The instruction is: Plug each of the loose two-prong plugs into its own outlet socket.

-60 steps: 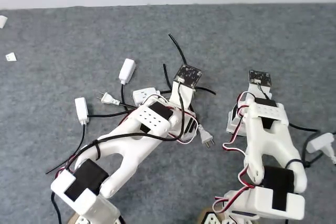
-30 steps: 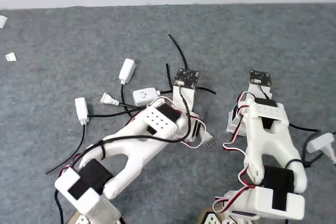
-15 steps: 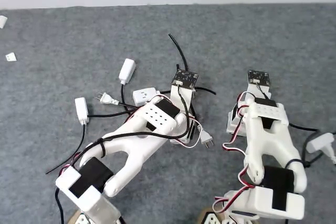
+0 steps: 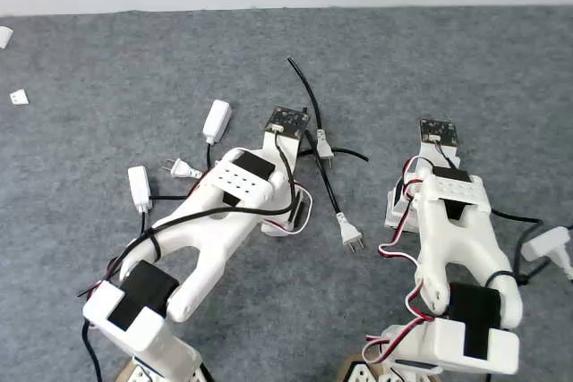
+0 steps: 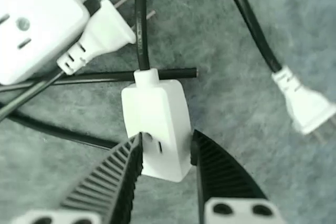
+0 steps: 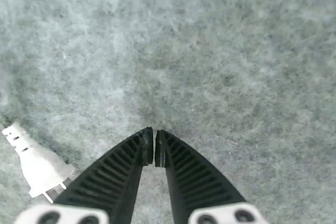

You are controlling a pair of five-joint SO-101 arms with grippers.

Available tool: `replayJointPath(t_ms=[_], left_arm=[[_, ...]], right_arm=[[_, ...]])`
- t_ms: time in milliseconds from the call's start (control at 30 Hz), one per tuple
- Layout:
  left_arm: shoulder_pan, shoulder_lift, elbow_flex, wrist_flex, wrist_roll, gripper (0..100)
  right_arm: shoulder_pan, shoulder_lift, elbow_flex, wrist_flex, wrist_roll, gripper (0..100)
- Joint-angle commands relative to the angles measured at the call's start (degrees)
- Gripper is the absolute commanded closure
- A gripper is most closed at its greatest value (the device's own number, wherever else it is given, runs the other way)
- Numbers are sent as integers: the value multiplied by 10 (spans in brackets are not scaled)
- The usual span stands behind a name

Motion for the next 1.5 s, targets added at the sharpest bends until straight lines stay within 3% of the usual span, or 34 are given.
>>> replayJointPath(t_ms=[0,367,733,933,1067,1267,1467], left_arm=[[-33,19,32,21,-25,865],[-178,19,32,20,-105,869],[-251,34,31,22,-171,870],[-246,47,12,35,-197,993],[-233,44,4,39,-192,987],[-181,-47,6,105,-63,988],[-106,-185,73,114,-9,988]], right_arm=[[-6,-2,-34,1,6,990],[-6,-2,-34,1,6,990],[-6,-2,-34,1,7,990],[-7,-2,-34,0,7,990],[-15,-2,-35,0,7,990],[-15,-2,-35,-7,7,990],[-15,-2,-34,-10,7,990]])
